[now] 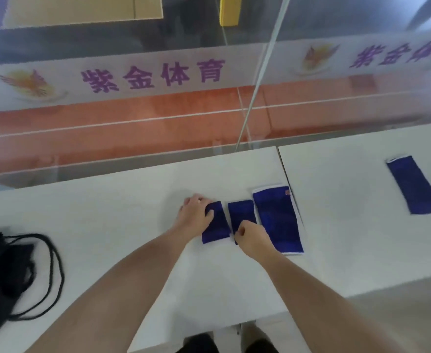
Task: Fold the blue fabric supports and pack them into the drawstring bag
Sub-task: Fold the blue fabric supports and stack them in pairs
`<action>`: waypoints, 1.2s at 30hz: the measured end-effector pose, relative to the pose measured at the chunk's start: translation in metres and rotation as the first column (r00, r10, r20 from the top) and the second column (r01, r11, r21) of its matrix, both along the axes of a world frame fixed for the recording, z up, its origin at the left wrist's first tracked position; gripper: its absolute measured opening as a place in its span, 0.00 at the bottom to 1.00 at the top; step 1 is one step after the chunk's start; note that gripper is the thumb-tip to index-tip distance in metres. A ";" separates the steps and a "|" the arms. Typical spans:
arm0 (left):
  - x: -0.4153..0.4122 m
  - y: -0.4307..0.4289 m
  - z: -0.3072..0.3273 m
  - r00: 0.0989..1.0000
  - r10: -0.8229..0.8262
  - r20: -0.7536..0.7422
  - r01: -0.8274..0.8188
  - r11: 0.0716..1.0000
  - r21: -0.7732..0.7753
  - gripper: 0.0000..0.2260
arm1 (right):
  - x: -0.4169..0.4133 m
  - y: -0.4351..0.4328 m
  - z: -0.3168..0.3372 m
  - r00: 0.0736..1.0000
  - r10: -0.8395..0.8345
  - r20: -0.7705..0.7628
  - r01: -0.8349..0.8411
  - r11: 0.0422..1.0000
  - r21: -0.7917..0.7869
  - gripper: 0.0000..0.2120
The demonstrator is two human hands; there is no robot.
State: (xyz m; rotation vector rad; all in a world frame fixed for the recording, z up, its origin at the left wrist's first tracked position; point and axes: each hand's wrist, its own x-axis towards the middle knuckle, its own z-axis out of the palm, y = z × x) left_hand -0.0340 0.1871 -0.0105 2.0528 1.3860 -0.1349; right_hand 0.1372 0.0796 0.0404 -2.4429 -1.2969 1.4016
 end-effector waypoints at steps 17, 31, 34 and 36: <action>-0.024 -0.037 -0.020 0.845 -0.469 -0.257 0.529 0.805 0.268 0.40 | -0.007 -0.009 0.001 0.983 -0.125 0.135 0.132 0.990 -0.043 0.10; 0.108 -0.053 0.078 0.655 -0.683 -0.324 0.756 0.595 0.274 0.19 | 0.082 -0.043 0.072 0.954 -0.194 0.229 0.181 0.981 0.077 0.10; 0.159 -0.081 0.093 0.574 -0.711 -0.405 0.815 0.545 0.197 0.06 | 0.127 -0.078 0.081 0.945 -0.237 0.225 0.221 0.971 0.094 0.09; 0.197 -0.103 0.109 0.510 -0.738 -0.442 0.853 0.500 0.150 0.06 | 0.164 -0.108 0.085 0.936 -0.280 0.213 0.260 0.958 0.119 0.09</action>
